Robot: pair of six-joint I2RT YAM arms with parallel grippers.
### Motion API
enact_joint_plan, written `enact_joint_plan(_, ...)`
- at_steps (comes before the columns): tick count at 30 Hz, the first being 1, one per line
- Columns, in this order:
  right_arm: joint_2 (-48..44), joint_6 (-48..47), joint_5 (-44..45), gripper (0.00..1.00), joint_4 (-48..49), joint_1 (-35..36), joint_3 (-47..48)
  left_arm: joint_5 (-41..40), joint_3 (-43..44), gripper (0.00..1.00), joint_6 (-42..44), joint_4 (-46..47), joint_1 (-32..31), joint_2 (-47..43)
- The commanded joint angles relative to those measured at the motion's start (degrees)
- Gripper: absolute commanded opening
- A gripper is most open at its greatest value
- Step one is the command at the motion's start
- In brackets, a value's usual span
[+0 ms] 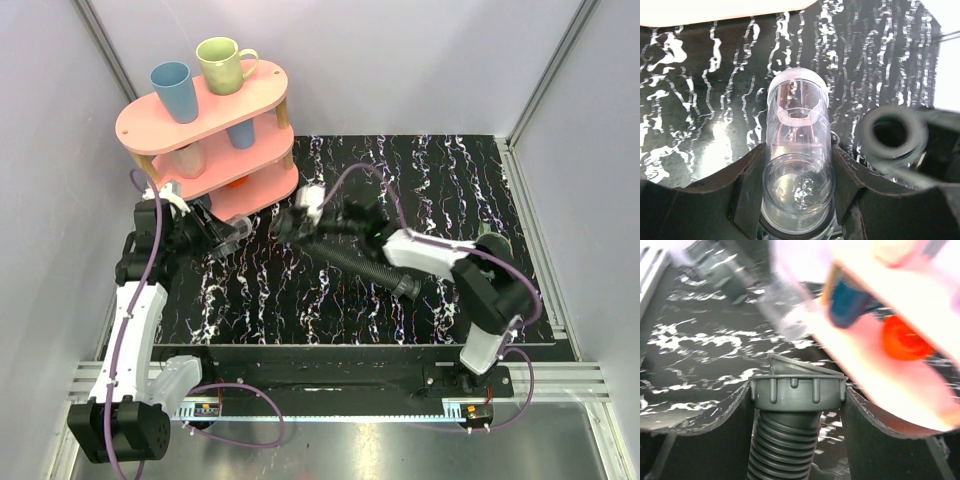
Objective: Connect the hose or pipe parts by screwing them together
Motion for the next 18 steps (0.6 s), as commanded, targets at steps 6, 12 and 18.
enact_joint_plan(6, -11.3, 12.8, -6.3, 0.5, 10.1, -12.1, 0.4, 11.0, 8.9, 0.0, -2.9, 1.4, -0.8, -2.9)
enact_joint_plan(12, -11.0, 35.8, -0.3, 0.5, 31.4, -12.2, -3.6, 12.7, 7.6, 0.0, -4.8, 2.5, -1.6, -1.9)
enact_joint_plan(18, -9.5, 45.3, -0.1, 0.48, 41.9, -12.2, -8.1, 14.3, 7.6, 0.0, -4.7, 3.4, -2.3, -1.8)
